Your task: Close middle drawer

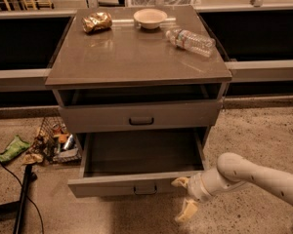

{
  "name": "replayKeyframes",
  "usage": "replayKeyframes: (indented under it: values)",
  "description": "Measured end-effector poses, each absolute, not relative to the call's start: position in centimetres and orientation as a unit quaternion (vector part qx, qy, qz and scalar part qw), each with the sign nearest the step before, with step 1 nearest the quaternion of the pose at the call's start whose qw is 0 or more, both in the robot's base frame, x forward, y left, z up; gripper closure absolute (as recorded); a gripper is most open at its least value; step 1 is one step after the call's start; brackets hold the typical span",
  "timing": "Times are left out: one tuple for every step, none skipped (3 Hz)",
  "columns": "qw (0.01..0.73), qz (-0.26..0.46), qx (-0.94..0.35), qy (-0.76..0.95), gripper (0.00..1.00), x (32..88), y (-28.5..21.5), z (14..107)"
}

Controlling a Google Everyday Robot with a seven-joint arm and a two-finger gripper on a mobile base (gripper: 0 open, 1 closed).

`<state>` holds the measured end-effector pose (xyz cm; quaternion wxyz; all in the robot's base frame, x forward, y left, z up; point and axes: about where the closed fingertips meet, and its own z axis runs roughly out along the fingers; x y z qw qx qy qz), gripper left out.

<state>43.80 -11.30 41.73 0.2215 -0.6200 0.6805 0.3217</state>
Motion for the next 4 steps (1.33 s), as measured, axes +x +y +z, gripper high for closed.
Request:
replayKeyframes:
  values:
    - [0.259, 0.275, -0.624, 0.684, 0.42, 47.4, -12.0, 43.3]
    - [0.302, 0.247, -0.615, 0.685, 0.73, 51.4, -12.8, 44.6]
    - [0.311, 0.239, -0.604, 0.694, 0.96, 53.5, -13.5, 44.3]
    - [0.311, 0.239, -0.604, 0.694, 0.0, 53.5, -13.5, 44.3]
